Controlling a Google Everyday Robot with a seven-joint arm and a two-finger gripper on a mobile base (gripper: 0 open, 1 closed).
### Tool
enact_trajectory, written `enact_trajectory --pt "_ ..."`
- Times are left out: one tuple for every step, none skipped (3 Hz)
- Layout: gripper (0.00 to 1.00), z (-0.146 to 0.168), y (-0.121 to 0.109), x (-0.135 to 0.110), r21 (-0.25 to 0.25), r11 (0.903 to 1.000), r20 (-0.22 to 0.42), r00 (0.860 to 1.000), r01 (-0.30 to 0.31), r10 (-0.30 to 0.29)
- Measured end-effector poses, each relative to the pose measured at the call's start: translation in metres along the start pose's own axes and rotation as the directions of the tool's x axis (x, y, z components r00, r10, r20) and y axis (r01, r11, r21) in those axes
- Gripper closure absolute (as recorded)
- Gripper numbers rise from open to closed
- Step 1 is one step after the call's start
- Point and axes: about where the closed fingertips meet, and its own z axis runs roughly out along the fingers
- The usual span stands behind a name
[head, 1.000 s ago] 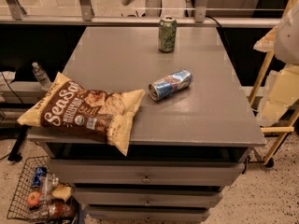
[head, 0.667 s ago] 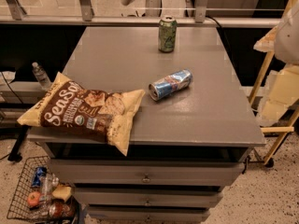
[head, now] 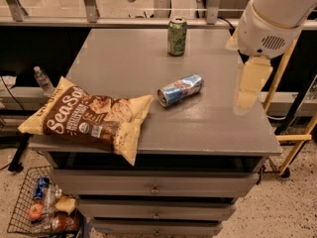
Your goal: Place redbull can upright
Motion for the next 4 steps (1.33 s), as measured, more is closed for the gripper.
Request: enact_trajectory --pt "0.0 -0.001 0.0 0.001 0.003 1.0 0.001 1.0 -0.002 0.002" --pt "0.0 0.002 0.006 0.002 -0.003 0.999 -0.031 0.998 0.046 -0.046" --pt "0.0 0.023 -0.01 -0.02 -0.02 0.9803 -0.043 0.979 0.196 -0.197" --pt "0.0 0.044 -0.027 -0.043 -0.043 0.9393 -0.016 0.94 0.34 -0.341"
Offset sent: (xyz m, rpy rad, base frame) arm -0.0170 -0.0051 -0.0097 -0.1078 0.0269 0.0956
